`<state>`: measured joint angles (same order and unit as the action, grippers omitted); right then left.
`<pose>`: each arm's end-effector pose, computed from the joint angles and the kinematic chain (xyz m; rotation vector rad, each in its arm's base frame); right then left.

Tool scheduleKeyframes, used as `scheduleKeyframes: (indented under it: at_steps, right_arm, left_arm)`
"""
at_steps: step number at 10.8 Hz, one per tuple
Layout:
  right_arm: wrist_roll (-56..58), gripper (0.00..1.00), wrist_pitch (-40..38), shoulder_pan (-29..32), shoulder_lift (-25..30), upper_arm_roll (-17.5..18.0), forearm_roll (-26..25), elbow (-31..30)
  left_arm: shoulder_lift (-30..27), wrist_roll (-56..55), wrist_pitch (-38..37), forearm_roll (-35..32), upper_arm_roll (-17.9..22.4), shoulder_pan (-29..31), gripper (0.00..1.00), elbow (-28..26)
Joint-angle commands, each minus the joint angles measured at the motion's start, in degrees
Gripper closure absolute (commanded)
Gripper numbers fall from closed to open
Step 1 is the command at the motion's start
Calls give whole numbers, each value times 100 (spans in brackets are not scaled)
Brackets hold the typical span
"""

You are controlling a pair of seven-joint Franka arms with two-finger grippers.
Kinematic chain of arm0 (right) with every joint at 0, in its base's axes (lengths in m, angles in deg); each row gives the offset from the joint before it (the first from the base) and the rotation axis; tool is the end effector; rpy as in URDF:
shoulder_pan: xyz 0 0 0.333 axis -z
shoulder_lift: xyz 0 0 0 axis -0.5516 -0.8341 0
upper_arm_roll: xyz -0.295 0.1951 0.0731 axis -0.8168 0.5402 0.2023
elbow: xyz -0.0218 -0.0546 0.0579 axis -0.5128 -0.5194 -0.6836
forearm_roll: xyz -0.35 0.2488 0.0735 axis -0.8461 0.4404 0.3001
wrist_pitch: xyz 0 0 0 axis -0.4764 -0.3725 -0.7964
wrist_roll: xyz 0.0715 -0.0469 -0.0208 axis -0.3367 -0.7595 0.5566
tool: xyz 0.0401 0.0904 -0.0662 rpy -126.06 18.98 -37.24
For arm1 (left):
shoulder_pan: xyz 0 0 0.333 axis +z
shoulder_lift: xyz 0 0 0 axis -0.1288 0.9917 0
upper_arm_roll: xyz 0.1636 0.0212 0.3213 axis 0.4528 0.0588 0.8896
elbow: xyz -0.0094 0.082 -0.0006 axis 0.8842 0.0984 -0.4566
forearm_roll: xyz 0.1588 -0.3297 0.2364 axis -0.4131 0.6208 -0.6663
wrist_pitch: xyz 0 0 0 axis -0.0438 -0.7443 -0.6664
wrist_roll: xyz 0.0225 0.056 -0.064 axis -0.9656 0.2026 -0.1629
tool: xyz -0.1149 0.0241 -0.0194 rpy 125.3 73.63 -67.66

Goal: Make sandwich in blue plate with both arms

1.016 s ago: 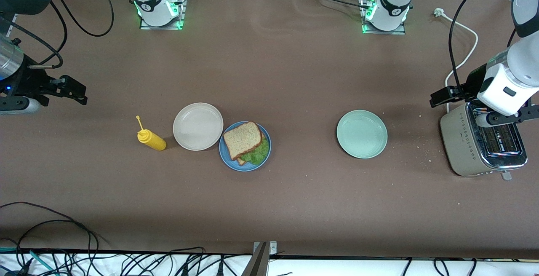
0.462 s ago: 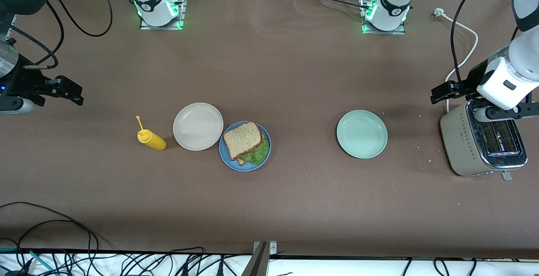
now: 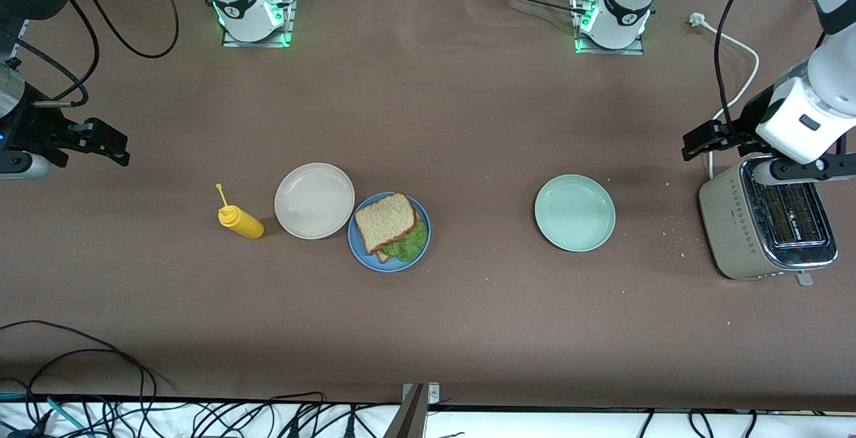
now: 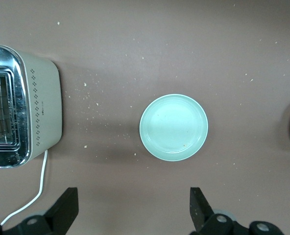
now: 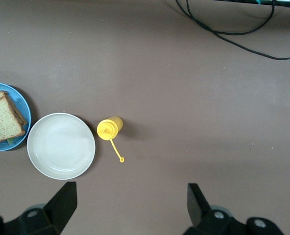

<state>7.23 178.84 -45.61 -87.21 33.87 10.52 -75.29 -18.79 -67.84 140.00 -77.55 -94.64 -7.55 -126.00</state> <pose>0.6614 0.0293 0.6296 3.1068 0.0715 0.0921 0.6434 -0.0627 0.6197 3.1064 0.1684 -0.0914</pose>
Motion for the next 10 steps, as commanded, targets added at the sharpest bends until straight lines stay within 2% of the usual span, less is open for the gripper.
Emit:
scheduleKeyframes:
  at_steps: [1,6,10]
  right_arm:
    - [-1,0,-119,9,-8,-14,67,104]
    - [8,0,-119,53,-17,-93,260,95]
    - [17,0,-128,53,-8,-93,348,95]
  left_arm:
    - [-407,133,-95,4,82,94,0,-18]
    - [-399,133,-227,-5,109,147,0,87]
    - [-198,483,-227,4,188,524,0,123]
